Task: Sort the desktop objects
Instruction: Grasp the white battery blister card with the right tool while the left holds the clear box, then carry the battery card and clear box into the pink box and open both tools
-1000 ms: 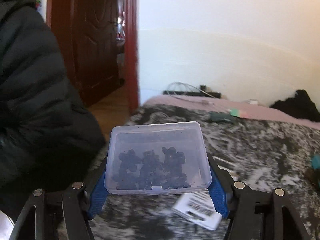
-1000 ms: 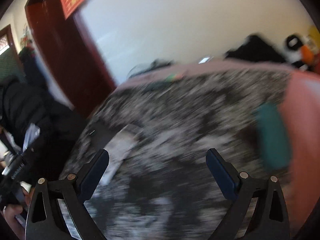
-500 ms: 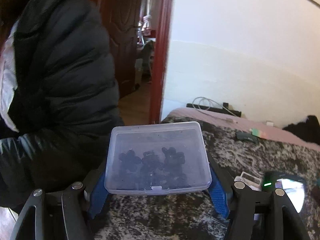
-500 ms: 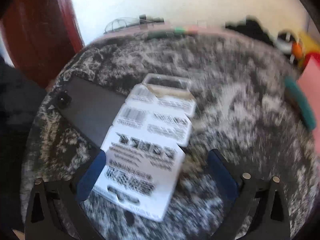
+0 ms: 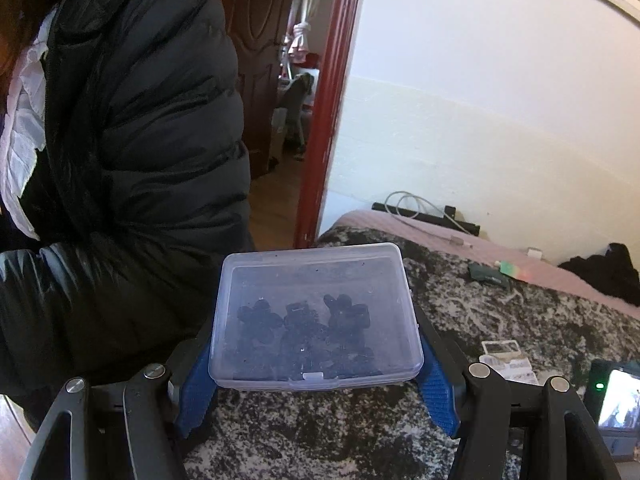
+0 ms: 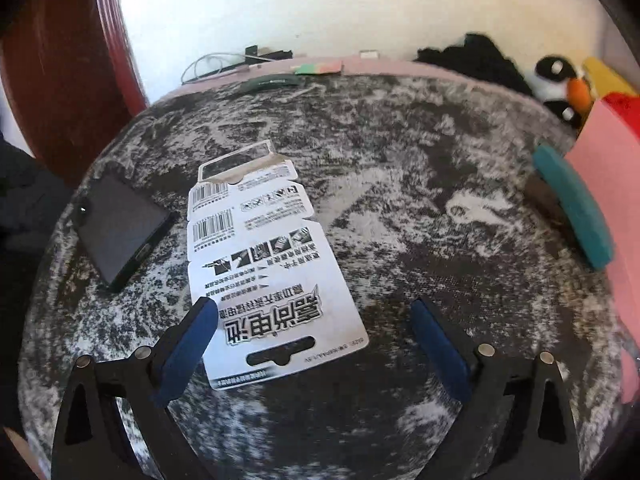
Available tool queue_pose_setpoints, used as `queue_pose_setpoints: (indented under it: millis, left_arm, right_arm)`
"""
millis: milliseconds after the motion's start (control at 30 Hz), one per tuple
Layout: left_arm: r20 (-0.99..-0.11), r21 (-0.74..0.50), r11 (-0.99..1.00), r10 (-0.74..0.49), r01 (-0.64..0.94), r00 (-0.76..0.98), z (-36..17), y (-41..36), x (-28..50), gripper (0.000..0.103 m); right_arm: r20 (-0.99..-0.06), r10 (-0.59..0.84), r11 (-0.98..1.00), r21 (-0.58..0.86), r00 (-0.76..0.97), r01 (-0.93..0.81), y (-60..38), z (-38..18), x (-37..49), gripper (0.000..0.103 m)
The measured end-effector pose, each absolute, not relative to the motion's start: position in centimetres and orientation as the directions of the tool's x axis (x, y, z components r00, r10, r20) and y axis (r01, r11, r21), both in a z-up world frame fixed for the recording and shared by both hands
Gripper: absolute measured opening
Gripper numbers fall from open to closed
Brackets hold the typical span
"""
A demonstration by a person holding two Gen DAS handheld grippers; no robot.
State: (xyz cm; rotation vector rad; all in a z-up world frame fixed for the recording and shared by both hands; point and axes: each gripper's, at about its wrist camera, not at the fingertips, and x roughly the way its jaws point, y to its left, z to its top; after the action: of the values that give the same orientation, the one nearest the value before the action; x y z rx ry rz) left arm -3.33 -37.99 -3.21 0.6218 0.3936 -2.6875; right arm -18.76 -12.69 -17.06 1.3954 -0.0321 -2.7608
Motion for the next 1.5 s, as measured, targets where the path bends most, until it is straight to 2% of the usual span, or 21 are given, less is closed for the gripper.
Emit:
queue_pose_setpoints:
  millis: [67,333,400,433,467,700,867,1000,1100,1200,1267,1400,1500]
  left_arm:
    - [-0.466,-0.191,-0.9,-0.269,0.392,-0.843,-3.2,-37.9,-3.3,0.072]
    - [-0.465,-0.178,-0.905,-0.269,0.387,-0.843,-2.8,-37.6,-3.2,0.072]
    - [-0.465,-0.175,-0.906,-0.269,0.386,-0.843,-2.7,-37.5,-3.1,0.072]
    - [-0.465,-0.174,-0.906,-0.269,0.385,-0.843,-2.6,-37.5,-3.1,0.072]
    - [-0.465,-0.172,-0.907,-0.269,0.384,-0.843,-2.6,-37.4,-3.1,0.072]
    - [-0.462,-0.151,-0.915,-0.269,0.374,-0.845,-2.2,-36.4,-3.4,0.072]
    - [-0.465,-0.128,-0.931,-0.248,0.342,-0.85,-2.1,-34.4,-4.2,0.072]
    - [-0.459,-0.138,-0.956,-0.171,0.26,-0.872,-1.9,-31.6,-5.1,0.072]
    - [-0.409,-0.148,-0.979,-0.065,0.137,-0.91,-1.1,-27.7,-5.4,0.072]
    - [-0.362,-0.119,-0.993,0.028,0.017,-0.932,0.0,-22.8,-5.7,0.072]
    - [-0.35,-0.112,-0.992,0.099,-0.063,-0.931,0.3,-19.2,-6.2,0.072]
    - [-0.365,-0.093,-0.962,0.274,-0.258,-0.89,0.3,-10.0,-7.2,0.072]
    - [-0.402,-0.054,-0.925,0.365,-0.376,-0.839,-0.2,-3.3,-7.5,0.072]
  right_arm:
    - [-0.808,-0.085,-0.996,0.06,-0.584,0.062,-12.1,-17.1,-19.1,0.099]
    - [-0.816,-0.07,-0.969,-0.08,-0.573,0.232,-16.2,-17.6,-21.8,0.102]
    - [-0.814,-0.076,-0.962,-0.093,-0.576,0.258,-16.7,-17.7,-22.3,0.101]
    - [-0.812,-0.103,-0.956,-0.079,-0.575,0.283,-16.5,-17.5,-22.2,0.089]
    - [-0.809,-0.124,-0.95,-0.07,-0.574,0.304,-16.3,-17.2,-22.2,0.084]
    - [-0.796,-0.153,-0.928,-0.088,-0.585,0.363,-14.9,-15.0,-19.4,0.084]
    - [-0.723,-0.199,-0.924,-0.088,-0.662,0.373,-11.0,-9.9,-14.5,0.084]
    - [-0.649,-0.17,-0.95,-0.091,-0.741,0.298,-4.5,-4.7,-10.8,0.084]
    - [-0.6,-0.086,-0.988,-0.052,-0.796,0.147,2.6,-1.5,-9.2,0.084]
    - [-0.561,-0.025,-0.995,0.093,-0.828,-0.033,10.6,0.5,-8.0,0.084]
    - [-0.534,0.019,-0.983,0.144,-0.845,-0.113,14.6,0.5,-7.2,0.084]
    - [-0.505,0.108,-0.966,0.15,-0.856,-0.21,21.1,-1.4,-6.0,0.084]
    - [-0.539,0.125,-0.949,0.18,-0.833,-0.259,25.2,-4.3,-5.8,0.084]
